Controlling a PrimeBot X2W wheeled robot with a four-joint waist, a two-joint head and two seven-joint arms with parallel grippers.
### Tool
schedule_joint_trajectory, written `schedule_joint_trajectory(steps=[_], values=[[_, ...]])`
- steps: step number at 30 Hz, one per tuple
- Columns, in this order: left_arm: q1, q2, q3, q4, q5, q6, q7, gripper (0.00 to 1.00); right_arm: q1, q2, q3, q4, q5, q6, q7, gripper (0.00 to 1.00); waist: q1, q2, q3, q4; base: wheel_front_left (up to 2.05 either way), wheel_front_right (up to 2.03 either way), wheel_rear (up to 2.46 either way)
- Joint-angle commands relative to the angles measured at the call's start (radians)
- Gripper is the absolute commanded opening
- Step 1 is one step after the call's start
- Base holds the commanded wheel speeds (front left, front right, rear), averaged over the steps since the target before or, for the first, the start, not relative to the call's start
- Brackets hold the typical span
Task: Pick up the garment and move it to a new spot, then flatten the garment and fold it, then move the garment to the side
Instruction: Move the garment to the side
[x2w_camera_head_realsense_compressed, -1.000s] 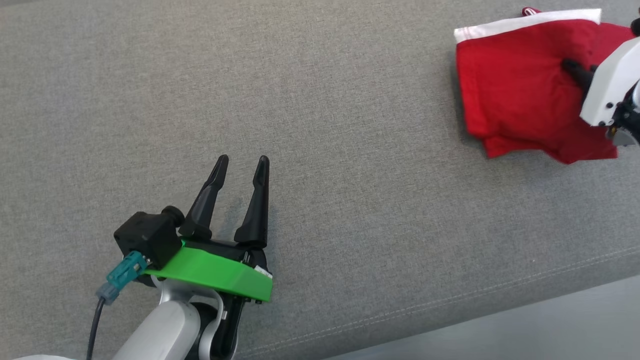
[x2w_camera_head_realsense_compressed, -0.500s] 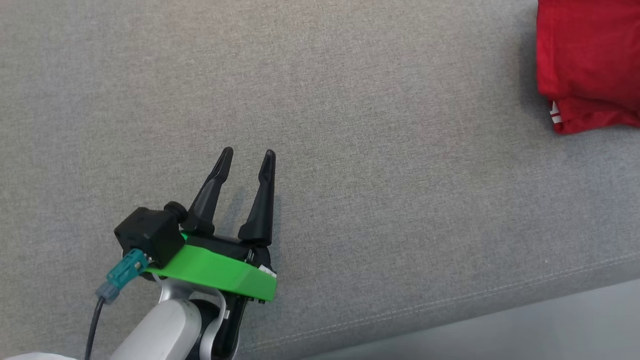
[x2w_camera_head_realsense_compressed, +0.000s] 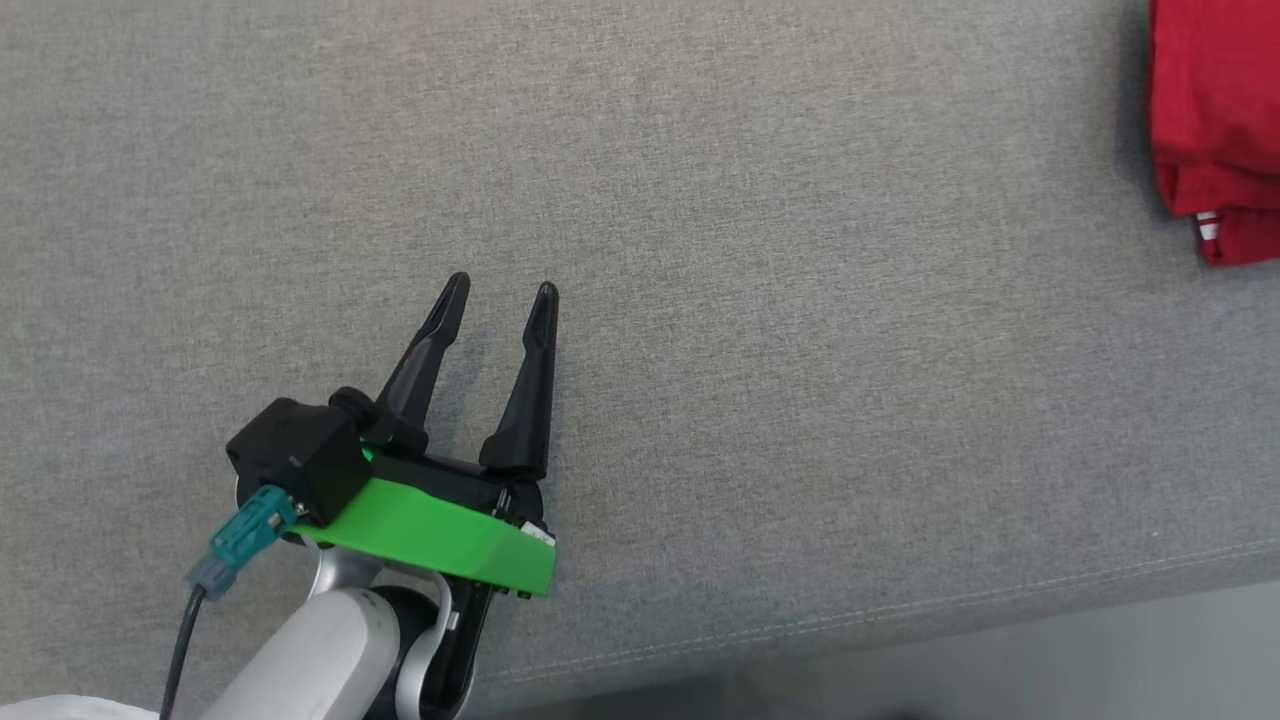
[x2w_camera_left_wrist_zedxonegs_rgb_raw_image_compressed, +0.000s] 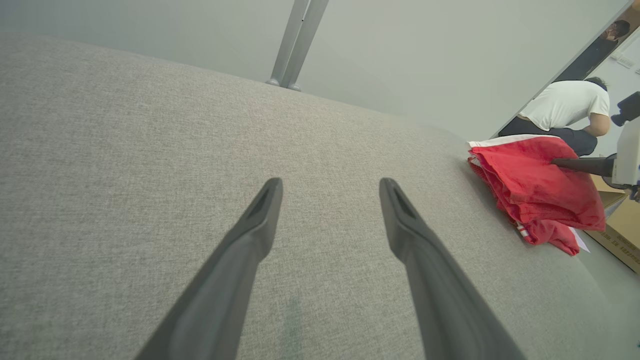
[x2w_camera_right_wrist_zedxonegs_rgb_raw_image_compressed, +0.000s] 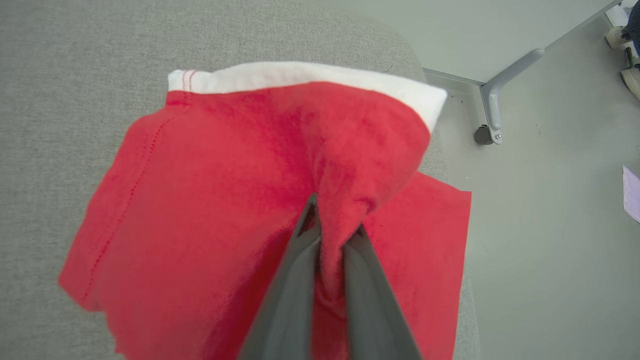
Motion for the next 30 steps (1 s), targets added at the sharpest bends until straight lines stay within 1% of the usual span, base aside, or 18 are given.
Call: schedule_joint_trajectory(steps=[1,5,9,10,12,13,14,18,22,25,30], values=[[-0.015,0.005,-0.002,-0.003,0.01,0.005,0.004,1.0,-0.012,-0.011,0.002,0.012,-0.017,0.0,-0.018,0.0,-0.0001,-0.0001,0.02,0.015,0.0,0.0,0.0],[-0.021,0.007,-0.007,-0.01,0.014,0.005,0.009,1.0,-0.03,-0.025,0.016,0.036,-0.056,0.0,-0.081,0.0,-0.0001,-0.0001,0.04,0.026,0.0,0.0,0.0],[-0.027,0.01,-0.01,-0.018,0.018,0.01,0.012,1.0,-0.042,-0.044,0.06,0.058,-0.113,0.0,-0.137,0.0,-0.0001,-0.0001,0.057,0.035,0.0,0.0,0.0],[-0.028,0.011,-0.01,-0.018,0.019,0.01,0.013,1.0,-0.043,-0.047,0.072,0.068,-0.121,0.0,-0.14,0.11,-0.0001,-0.0001,0.06,0.036,0.0,0.0,0.0],[-0.03,0.011,-0.012,-0.02,0.02,0.011,0.015,1.0,-0.055,-0.053,0.08,0.091,-0.135,-0.001,-0.157,0.42,-0.0001,-0.0001,0.066,0.038,0.0,0.0,0.0],[-0.031,0.011,-0.012,-0.021,0.02,0.011,0.015,1.0,-0.055,-0.055,0.088,0.101,-0.144,-0.001,-0.162,0.64,-0.0001,-0.0001,0.069,0.039,0.0,0.0,0.0],[-0.032,0.012,-0.012,-0.021,0.021,0.012,0.015,1.0,-0.054,-0.058,0.095,0.11,-0.155,-0.001,-0.173,1.0,-0.0001,-0.0001,0.07,0.04,0.0,0.0,0.0],[-0.032,0.015,-0.012,-0.023,0.021,0.014,0.015,1.0,-0.053,-0.087,0.121,0.15,-0.212,-0.001,-0.219,1.0,-0.0001,-0.0001,0.075,0.04,0.0,0.0,0.0],[-0.032,0.018,-0.011,-0.024,0.022,0.017,0.018,1.0,-0.033,-0.093,0.141,0.193,-0.244,-0.001,-0.244,1.0,-0.0001,-0.0001,0.075,0.035,0.0,0.0,0.0],[-0.03,0.022,-0.01,-0.023,0.022,0.021,0.02,1.0,-0.026,-0.099,0.137,0.215,-0.266,-0.001,-0.275,1.0,-0.0001,-0.0001,0.071,0.027,0.0,0.0,0.0],[-0.024,0.029,-0.008,-0.017,0.018,0.019,0.017,1.0,-0.053,-0.074,0.103,0.239,-0.279,-0.001,-0.334,1.0,-0.0001,-0.0001,0.048,0.006,0.0,0.0,0.0]])
